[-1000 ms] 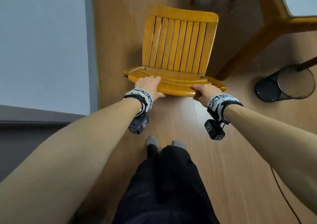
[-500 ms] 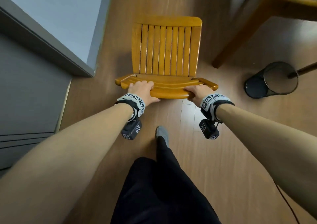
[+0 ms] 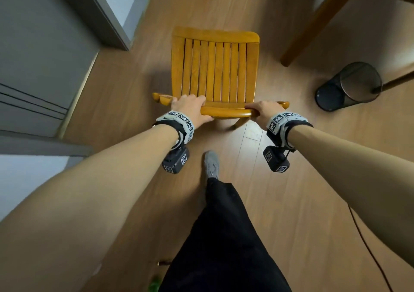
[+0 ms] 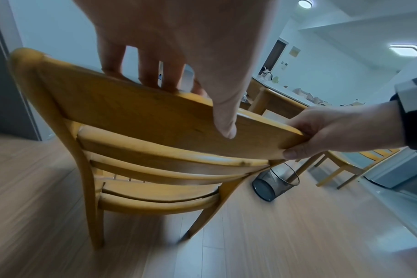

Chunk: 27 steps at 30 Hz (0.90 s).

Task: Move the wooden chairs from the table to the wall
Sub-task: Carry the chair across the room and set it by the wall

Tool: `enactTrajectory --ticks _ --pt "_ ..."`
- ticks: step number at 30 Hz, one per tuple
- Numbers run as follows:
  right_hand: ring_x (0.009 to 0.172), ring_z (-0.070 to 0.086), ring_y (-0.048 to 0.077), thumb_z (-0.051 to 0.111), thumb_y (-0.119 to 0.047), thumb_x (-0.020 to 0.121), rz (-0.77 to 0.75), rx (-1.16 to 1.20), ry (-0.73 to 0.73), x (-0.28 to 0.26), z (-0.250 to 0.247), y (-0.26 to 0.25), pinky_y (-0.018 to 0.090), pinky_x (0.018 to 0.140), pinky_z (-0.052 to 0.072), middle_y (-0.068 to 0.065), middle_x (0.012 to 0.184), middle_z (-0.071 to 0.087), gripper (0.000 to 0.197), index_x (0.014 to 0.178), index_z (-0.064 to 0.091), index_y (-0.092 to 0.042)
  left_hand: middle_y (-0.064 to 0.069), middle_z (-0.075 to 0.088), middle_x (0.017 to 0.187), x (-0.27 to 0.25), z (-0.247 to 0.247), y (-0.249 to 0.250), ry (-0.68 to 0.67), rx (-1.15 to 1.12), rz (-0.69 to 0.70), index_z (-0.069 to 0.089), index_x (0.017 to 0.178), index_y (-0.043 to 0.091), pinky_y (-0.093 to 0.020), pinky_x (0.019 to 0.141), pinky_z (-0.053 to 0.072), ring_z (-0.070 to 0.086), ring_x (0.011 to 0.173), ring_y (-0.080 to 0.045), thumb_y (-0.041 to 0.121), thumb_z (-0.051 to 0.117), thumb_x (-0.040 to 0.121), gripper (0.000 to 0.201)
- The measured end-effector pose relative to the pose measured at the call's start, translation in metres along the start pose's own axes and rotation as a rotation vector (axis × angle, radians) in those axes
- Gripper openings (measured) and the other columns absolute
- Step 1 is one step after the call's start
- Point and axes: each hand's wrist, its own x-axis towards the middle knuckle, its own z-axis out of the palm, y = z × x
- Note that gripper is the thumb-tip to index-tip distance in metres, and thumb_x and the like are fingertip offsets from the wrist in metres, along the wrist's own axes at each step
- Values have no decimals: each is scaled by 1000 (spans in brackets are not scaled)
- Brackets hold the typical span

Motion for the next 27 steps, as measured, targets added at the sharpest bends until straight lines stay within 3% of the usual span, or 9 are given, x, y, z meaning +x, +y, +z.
enactTrajectory --ticks 2,5,8,12,14,18,22,27 --pt "87 63 24 61 -13 95 -33 -40 24 -17 10 0 45 84 55 0 93 68 21 105 62 -31 3 55 98 -18 8 6 7 0 -1 52 103 26 -52 103 39 56 107 -26 64 60 87 42" --pt "95 64 27 59 -23 98 -62 -75 7 -36 17 -2 46 91 53 2 101 67 16 114 61 -24 -1 60 107 -34 16 12 -16 -10 -23 54 111 23 -52 105 38 56 108 -27 61 60 88 45" --pt "95 64 27 55 -23 99 -43 -28 25 -55 16 0 43 84 55 5 108 65 19 116 61 -18 -4 62 108 -39 17 23 -85 39 -78 52 119 19 -51 104 39 59 105 -29 56 57 91 47" --pt "95 65 28 52 -20 97 4 59 43 -82 -6 15 38 76 53 5 113 68 27 122 63 -17 -6 62 99 -40 -3 51 -203 71 -148 57 120 10 -36 75 53 61 86 -25 41 56 93 41" --pt "96 66 27 51 -19 97 33 93 39 -88 -22 31 38 80 55 7 113 70 31 125 65 -18 -7 64 111 -35 -22 73 -207 37 -125 54 127 13 -35 75 54 62 90 -25 36 55 93 41" --pt "112 63 28 52 -21 101 123 168 50 -90 -63 77 35 89 49 10 132 63 44 144 53 -18 -6 63 125 -7 -67 130 -101 11 -44 51 136 15 -33 74 51 62 99 -23 35 51 96 45" --pt "119 61 29 50 -23 98 117 138 74 -73 -110 133 36 96 48 10 139 60 50 148 51 -20 -5 65 120 41 -107 191 -41 18 -31 53 135 18 -30 67 52 64 93 -21 39 49 96 45" --pt "125 57 33 50 -22 95 74 104 109 -42 -175 202 37 100 46 11 142 58 51 145 53 -19 -6 65 117 98 -140 260 -14 19 -69 53 136 16 -37 82 56 63 94 -24 38 49 95 47"
